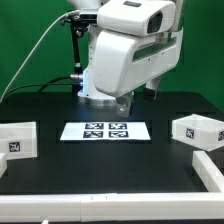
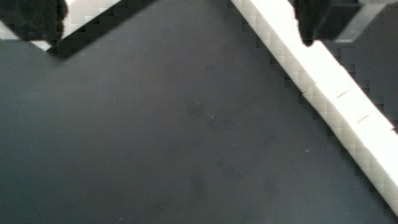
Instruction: Assemble drawer
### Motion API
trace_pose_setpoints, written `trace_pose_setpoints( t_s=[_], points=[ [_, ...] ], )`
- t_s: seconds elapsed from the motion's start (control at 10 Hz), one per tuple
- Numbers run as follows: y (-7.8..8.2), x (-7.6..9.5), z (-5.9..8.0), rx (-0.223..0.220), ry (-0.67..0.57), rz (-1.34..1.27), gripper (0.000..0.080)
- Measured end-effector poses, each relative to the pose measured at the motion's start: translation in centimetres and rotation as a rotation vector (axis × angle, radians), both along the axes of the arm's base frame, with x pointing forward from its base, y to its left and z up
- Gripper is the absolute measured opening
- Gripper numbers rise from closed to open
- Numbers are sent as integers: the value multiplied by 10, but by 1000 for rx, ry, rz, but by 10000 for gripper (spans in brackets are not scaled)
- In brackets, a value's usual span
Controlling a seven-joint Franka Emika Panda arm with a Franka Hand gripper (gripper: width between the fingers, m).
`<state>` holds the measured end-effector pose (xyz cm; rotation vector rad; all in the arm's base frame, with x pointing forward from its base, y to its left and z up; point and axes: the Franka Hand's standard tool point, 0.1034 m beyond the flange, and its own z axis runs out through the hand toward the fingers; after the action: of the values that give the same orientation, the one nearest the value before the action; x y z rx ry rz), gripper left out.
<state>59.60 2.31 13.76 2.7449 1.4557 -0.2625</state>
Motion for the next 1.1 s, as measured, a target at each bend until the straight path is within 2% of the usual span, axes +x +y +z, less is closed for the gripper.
trace_pose_setpoints(
  t_s=[0.1,0.8,0.9,1.0,1.1],
  points=[
    [1,-4,0,-17,35,15,649],
    [1,-4,0,-16,36,14,649],
    [1,-5,4,-21,46,-6,649],
    [-4,-4,31,-47,75,-71,649],
    [-14,0,49,-49,44,-135,649]
  ],
)
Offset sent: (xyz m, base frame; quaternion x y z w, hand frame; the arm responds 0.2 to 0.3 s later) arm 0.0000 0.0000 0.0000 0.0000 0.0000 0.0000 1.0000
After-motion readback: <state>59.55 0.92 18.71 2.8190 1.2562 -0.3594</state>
